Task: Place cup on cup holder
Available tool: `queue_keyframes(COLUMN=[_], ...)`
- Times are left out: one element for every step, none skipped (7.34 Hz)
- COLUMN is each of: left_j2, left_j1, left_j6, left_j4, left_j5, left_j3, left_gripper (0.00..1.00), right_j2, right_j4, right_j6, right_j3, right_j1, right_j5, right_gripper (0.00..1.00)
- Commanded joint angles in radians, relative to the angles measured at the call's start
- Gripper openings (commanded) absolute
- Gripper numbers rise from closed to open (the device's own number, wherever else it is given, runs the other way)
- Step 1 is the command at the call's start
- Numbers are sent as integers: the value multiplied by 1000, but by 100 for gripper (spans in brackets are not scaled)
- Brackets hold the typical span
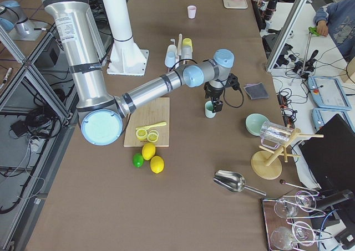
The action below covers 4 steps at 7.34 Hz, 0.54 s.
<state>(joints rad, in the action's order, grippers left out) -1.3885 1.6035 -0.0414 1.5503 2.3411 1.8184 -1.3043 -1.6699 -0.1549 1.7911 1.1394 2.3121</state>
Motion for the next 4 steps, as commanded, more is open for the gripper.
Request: queue_keyframes(left_j2=[-39,-96,-156,-253], left_j1=[-5,-23,-65,-77], left_j6=[0,6,38,93], left_j4=[-12,-36,-127,-280], left_j5=[-17,-16,-16,-20], left_j3=[-13,-24,-25,-39], left_gripper=[98,98,98,98], right_j2=[72,117,152,183], right_j4=[-1,-2,-1,-1], right_j6=[0,0,0,0], right_j3=[-48,-79,-110,-139], right_j1=[-59,-70,-79,-96], right_j5=[-5,-19,-25,-37], right_gripper=[100,100,100,100])
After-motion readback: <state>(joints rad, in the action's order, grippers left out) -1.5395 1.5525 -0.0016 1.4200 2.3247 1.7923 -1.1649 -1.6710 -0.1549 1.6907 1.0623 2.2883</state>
